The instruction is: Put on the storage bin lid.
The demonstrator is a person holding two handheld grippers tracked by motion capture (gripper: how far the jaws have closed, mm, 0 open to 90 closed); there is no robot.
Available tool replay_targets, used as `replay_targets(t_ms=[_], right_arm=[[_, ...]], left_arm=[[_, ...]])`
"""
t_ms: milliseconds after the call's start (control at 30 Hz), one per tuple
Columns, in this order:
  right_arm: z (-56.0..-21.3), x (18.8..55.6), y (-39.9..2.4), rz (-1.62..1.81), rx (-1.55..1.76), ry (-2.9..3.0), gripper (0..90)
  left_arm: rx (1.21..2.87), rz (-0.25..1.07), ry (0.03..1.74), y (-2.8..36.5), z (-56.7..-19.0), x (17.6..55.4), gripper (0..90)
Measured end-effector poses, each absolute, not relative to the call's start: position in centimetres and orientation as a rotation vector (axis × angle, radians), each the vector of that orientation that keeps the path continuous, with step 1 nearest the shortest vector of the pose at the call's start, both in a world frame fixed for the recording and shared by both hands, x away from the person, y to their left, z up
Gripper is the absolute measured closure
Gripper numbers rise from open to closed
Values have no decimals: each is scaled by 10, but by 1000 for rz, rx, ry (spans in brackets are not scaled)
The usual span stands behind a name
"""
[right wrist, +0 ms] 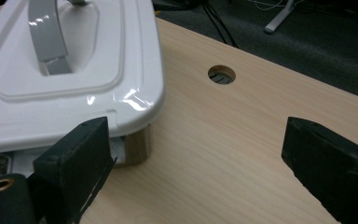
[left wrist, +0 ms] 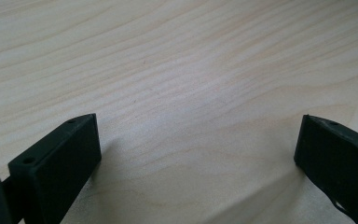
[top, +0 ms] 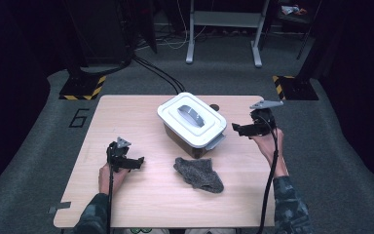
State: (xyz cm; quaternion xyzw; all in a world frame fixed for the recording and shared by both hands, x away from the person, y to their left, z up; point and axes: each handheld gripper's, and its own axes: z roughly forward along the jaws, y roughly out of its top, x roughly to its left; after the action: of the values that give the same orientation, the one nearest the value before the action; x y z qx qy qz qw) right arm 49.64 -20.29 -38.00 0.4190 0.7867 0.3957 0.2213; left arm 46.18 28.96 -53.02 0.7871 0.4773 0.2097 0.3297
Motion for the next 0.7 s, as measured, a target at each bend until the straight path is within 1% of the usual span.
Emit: replay_targets(t_ms=[167,367,533,700], right_arm=[[-406,489,-220,1067,1213,2163,69],[-450,482,-234,1007,1290,2201,63],[-484,473,-237,967,1311,2219,61],[-506,467,-234,924,1311,2245,45]], left_arm=[[2060,549,1248,290,-530,462,0],[2059,549,1248,290,-530,462,0],[2059,548,1249,290,-530,462,0],[2059,549,1249,290,-530,462,0]])
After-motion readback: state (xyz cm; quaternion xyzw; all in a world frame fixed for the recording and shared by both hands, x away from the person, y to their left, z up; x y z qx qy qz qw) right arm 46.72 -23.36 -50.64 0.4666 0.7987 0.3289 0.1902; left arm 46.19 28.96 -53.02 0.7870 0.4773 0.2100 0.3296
